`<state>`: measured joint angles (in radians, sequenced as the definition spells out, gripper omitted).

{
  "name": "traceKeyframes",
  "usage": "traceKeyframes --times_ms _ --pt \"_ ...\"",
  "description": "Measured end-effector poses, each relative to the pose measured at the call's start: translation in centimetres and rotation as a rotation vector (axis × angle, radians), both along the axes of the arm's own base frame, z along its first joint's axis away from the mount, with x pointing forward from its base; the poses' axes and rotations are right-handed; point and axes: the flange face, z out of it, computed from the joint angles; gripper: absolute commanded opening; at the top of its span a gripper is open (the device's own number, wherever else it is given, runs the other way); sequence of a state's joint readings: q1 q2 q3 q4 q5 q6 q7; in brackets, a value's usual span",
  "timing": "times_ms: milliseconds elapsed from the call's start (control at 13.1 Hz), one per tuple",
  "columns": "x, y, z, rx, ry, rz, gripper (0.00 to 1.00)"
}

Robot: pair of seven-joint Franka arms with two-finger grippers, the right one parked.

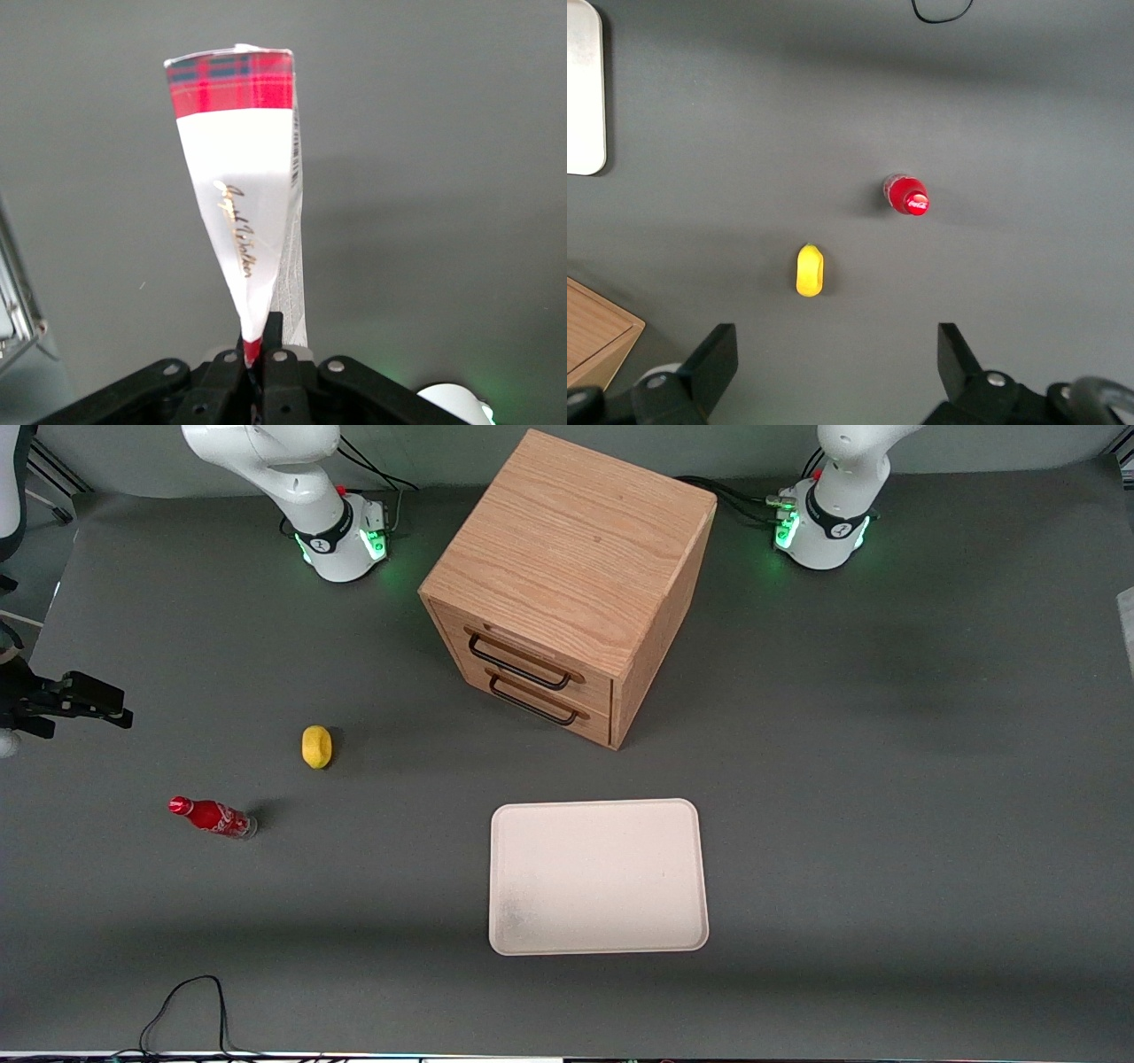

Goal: Place red cookie box on tray
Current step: 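Lift the cookie box upright with the left gripper, then carry the box over the white tray's edge with the left gripper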

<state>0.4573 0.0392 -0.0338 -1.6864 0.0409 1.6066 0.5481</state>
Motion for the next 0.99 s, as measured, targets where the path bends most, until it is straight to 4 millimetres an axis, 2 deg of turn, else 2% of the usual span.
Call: traceKeyframes --times_ms 230,459,689,995 --pt "5.3 -9.2 -1.2 -0.030 -0.002 -0.044 0.00" --pt "10.0 -20.4 -1.7 -0.011 -0.012 -0.024 0.00" --pt "12.2 -31.4 -3.8 0.011 0.003 0.043 0.00" --pt "14.5 -44.2 -5.8 -0.004 -0.015 0.140 0.00"
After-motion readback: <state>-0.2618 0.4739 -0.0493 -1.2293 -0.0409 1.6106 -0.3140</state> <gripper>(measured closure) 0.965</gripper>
